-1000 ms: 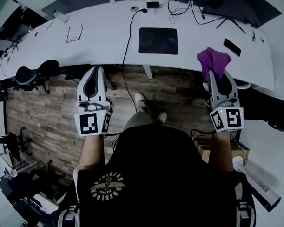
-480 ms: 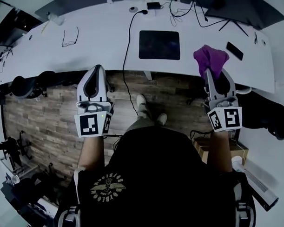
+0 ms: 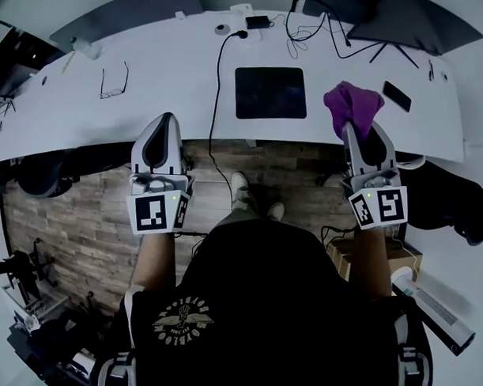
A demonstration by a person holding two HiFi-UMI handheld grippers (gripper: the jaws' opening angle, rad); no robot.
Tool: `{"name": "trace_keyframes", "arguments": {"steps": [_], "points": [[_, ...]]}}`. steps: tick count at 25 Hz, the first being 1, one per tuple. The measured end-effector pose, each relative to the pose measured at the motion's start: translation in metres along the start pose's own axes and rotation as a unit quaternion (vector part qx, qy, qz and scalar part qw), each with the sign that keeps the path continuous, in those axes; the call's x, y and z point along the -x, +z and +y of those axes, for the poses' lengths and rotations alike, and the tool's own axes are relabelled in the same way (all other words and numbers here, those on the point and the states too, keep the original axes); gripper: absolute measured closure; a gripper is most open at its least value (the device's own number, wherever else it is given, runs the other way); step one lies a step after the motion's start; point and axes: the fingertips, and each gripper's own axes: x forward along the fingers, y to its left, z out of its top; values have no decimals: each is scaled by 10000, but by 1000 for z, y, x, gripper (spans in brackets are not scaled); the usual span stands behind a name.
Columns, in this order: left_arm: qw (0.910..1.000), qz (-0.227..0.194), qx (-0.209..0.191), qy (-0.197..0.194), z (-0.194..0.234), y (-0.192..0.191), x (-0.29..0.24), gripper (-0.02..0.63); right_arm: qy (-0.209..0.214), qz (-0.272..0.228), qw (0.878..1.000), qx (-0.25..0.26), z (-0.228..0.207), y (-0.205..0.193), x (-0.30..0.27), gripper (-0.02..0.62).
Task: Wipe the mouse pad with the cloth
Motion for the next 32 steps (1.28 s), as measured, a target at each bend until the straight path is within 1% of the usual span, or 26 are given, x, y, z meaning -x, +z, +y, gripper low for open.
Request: {"name": "trace_keyframes", "arguments": {"steps": [10,19,22,26,32], "points": [[9999,-102,-12,-96,25,0,-29,604,-54,-15,10000,-1,4,4,-32,491],[9997,-151,55,-202,55,-6,-60,604,-176,-54,9997,150,12,19,-62,491],[9996,-106,140,-208,67,-9,-72,604,-251,-55,9994,227,16,26,-71,491],[9991,-204,240,-284,83,-10,-83,604,-363,-143,9988,281,20,37,-81,491],[9988,-99,356,-310,92,-21,-93,604,-312,-23,9993,179,31,30,-94,491]]}}
